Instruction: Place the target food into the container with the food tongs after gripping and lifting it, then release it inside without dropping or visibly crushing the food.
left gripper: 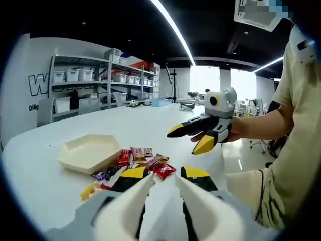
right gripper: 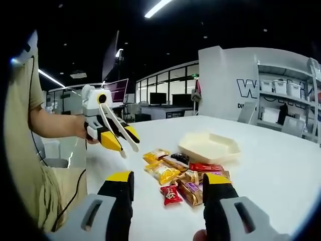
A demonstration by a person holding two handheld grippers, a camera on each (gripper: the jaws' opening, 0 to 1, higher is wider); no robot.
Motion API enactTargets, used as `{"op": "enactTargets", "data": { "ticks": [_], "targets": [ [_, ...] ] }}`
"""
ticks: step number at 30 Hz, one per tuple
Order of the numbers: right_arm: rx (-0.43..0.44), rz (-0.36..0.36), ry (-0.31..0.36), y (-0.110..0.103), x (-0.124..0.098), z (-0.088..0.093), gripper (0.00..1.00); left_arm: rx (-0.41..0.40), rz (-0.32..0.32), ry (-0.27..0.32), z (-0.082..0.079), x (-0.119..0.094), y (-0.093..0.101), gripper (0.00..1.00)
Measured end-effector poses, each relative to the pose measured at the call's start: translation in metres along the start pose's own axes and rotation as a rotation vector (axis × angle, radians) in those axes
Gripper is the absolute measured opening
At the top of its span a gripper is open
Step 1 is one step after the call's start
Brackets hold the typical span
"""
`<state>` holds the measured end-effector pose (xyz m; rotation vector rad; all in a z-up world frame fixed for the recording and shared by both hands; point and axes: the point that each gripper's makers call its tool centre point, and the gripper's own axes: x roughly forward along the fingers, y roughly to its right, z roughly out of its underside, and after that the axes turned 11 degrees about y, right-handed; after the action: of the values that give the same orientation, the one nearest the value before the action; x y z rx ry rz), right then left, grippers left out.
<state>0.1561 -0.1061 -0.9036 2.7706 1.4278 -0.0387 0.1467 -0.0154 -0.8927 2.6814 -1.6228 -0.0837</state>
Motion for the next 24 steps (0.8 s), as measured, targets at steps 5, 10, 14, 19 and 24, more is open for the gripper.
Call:
{"op": "enactTargets", "data": {
  "ticks": [5, 10, 14, 19, 24],
  "targets": [
    [-0.004, -0.001, -0.002, 0.001, 0.000, 0.000, 0.53, -0.001, 0.011, 0.000, 0.001, 0.004, 0.000, 0.25],
    [-0.003, 0.002, 0.001, 0.002, 0.000, -0.001, 0.54, 0.000, 0.021, -0.001, 0.000, 0.007, -0.001, 0.25],
    [-0.004, 0.001, -0.002, 0.002, 0.001, 0.000, 0.54, 0.003, 0.026, -0.006, 0.001, 0.008, -0.002, 0.25],
    [-0.005, 0.001, -0.004, 0.003, 0.000, 0.001, 0.54, 0.002, 0.030, -0.008, 0.001, 0.010, -0.001, 0.25],
    [-0.004, 0.005, -0.001, 0.004, -0.001, 0.000, 0.54, 0.006, 0.038, -0.014, 0.002, 0.012, 0.001, 0.25]
  ]
}}
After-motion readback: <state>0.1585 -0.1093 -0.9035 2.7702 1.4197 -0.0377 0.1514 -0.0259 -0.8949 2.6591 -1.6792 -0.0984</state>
